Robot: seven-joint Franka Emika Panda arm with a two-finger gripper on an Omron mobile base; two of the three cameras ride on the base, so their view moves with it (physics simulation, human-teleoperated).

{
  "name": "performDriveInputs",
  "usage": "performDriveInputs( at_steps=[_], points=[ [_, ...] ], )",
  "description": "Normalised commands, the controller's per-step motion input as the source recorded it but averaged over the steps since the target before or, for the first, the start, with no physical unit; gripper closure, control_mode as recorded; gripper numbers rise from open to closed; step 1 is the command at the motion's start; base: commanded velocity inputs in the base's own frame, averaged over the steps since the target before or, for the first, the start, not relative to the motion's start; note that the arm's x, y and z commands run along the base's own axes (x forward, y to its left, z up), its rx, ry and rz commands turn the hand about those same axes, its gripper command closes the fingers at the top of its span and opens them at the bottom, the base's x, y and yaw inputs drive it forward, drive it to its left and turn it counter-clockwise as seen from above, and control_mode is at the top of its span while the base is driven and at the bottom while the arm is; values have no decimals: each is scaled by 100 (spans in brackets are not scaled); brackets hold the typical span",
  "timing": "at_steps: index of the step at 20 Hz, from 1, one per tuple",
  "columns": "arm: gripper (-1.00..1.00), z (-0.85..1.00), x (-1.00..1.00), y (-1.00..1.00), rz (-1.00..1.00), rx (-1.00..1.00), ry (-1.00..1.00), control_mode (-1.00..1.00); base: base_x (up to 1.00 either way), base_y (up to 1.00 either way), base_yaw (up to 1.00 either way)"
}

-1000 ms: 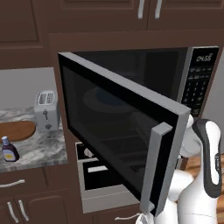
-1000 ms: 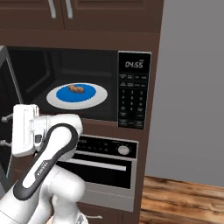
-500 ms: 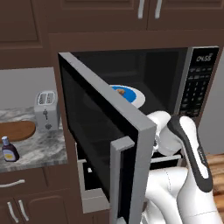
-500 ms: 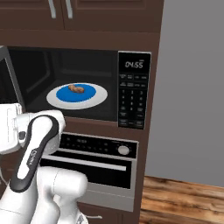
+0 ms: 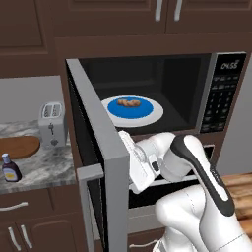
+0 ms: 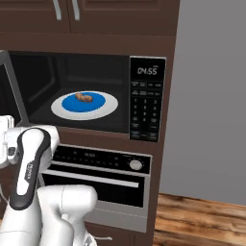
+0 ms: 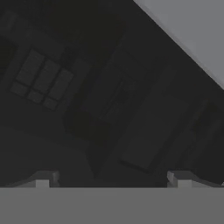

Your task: Retrieve the reheated potato from the microwave, then place the potato, cheese, and condiment on the cutting board.

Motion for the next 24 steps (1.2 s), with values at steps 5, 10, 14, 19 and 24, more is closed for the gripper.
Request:
performDriveInputs(
  at_steps=[5,10,14,19,24],
  points=[
    [-100,0,6,-5,0,0,0,-100,0,0,0],
    [-100,4,0,-44,0,0,0,-100,0,0,0],
    [-100,16,0,-54,0,-5,-3,-100,0,0,0],
    [-100,16,0,-53,0,-16,-17,-100,0,0,0],
    [-100,14,0,-45,-3,-28,-22,-100,0,0,0]
  ],
)
